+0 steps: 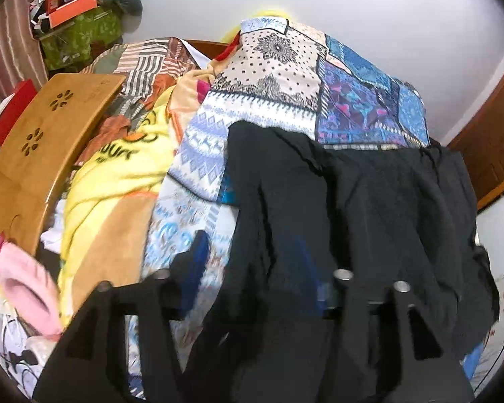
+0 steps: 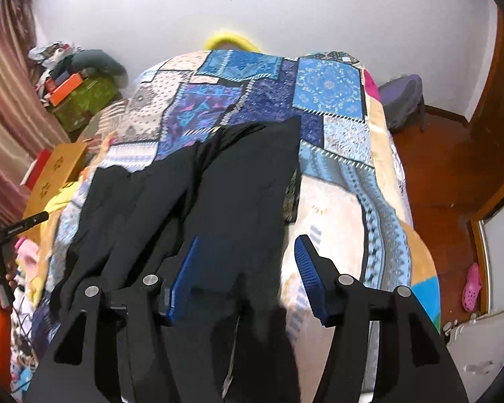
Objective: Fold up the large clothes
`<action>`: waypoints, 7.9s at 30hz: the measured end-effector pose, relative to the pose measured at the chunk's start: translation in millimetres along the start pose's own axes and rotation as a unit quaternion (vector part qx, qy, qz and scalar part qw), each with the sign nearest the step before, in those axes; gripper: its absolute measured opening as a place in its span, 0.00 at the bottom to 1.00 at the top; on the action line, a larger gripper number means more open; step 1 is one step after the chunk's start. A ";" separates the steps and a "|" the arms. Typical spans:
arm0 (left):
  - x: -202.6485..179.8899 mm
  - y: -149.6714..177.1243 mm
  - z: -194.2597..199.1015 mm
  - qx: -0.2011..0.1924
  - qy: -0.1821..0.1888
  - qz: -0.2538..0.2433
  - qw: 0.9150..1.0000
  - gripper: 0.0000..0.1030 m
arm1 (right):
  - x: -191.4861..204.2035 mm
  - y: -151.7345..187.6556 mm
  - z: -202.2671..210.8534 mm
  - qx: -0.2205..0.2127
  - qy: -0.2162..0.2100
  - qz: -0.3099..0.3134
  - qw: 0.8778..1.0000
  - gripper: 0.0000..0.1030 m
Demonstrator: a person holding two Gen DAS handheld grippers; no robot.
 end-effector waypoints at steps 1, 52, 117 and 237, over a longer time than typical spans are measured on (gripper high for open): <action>2.9 5.0 3.6 0.001 0.001 -0.002 1.000 0.62 | -0.3 4.7 1.6 0.004 -0.001 0.000 1.000 0.53; -53.9 64.6 44.0 0.010 0.173 0.018 0.985 0.17 | -15.0 69.6 26.5 0.010 -0.159 -0.157 0.975 0.06; -131.3 -55.3 -44.2 -0.050 0.013 -0.129 0.990 0.67 | 111.7 -71.4 -86.2 0.017 -0.056 0.071 0.996 0.53; -212.0 49.6 -66.9 -0.038 0.007 -0.191 0.981 0.30 | 51.1 3.2 -89.3 0.071 -0.043 -0.019 0.996 0.77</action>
Point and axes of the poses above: each gripper's, at about its wrist camera, not at the fingertips, and z roughly against the way its jaws point, x to its left, y to its underside, the point moved 4 cm from there along -z, roughly the way its jaws point, and after that the axes turned 3 degrees about y, right-handed, at the moved point
